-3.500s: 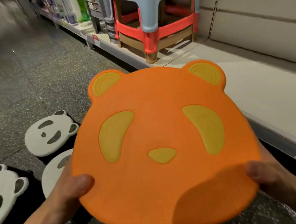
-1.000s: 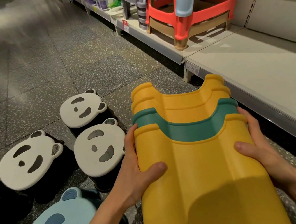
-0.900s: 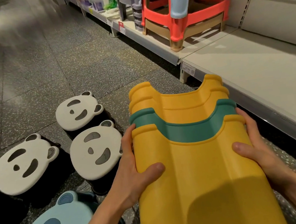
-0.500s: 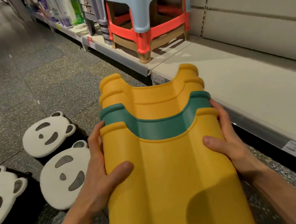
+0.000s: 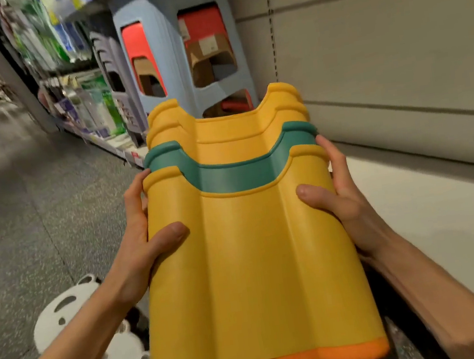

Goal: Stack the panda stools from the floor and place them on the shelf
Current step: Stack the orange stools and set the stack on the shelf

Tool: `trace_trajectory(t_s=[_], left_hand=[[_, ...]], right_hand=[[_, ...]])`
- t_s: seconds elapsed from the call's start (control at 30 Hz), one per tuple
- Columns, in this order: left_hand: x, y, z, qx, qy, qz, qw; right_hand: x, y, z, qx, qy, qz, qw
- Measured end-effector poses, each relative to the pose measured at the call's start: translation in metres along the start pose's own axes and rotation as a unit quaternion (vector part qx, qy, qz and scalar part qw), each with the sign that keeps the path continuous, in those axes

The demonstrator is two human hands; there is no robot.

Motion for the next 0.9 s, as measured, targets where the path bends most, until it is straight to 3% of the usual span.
trace_trajectory(t_s=[0.2, 0.53, 0.9], left_hand=[[0.011, 0.037, 0.055, -0.019, 0.002, 0.025, 1.000], [-0.014, 0.119, 0.154, -0.069, -0.028, 0.026, 0.997], [-0.055, 0.174, 0.272, -0.168, -0.018, 0.031, 0.985]], right_hand=[[-0.011, -0.046, 0.015, 0.041, 0.020, 0.033, 0.998], [-0.016, -0.139, 0.048, 0.126, 0.038, -0.031, 0.991], [0.005, -0.166, 0.085, 0.255, 0.085, -0.021, 0.963]])
Point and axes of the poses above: each hand's wrist, its own z-axis towards the middle knuckle, its own y-axis out of the palm, x = y × z, the point moved 1 cm from there along z, towards the middle knuckle, and after that the axes turned 14 degrees about -z, right-handed, at the moved point
